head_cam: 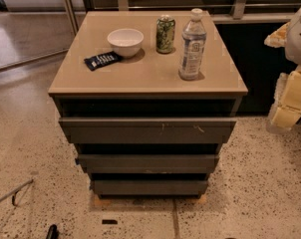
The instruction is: Open top drawer
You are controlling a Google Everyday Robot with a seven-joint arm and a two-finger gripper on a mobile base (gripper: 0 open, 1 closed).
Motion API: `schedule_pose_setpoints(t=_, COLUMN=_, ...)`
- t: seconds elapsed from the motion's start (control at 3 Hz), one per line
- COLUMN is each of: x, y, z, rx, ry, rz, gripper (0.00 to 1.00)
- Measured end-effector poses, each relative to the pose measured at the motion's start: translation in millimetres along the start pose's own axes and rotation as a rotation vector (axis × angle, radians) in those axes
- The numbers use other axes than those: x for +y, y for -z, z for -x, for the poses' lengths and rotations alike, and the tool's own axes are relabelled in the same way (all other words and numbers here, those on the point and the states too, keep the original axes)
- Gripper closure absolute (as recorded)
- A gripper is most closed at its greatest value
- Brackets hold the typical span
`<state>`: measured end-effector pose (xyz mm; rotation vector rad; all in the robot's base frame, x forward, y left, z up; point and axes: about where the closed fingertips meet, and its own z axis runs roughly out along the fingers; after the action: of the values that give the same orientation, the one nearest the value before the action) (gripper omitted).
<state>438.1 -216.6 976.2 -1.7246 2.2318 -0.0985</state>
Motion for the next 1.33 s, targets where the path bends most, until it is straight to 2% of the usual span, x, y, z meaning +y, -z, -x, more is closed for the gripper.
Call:
schedule_pose_setpoints(t=0.33, x=0.0, y=0.0, z=0.0, rx=0.0, ry=0.0, rz=0.0, gripper=0.0)
schedule_pose_setpoints(t=0.67, x=0.8, y=-13.5, z=2.6, rx=-0.029, ry=0.002, rz=-0.006, gripper=0.0)
schedule_pose_setpoints(t=1.33, x=8.9, y=-98.9, z=19.1, rx=-0.152, ry=0.013, rz=0.017, gripper=0.0)
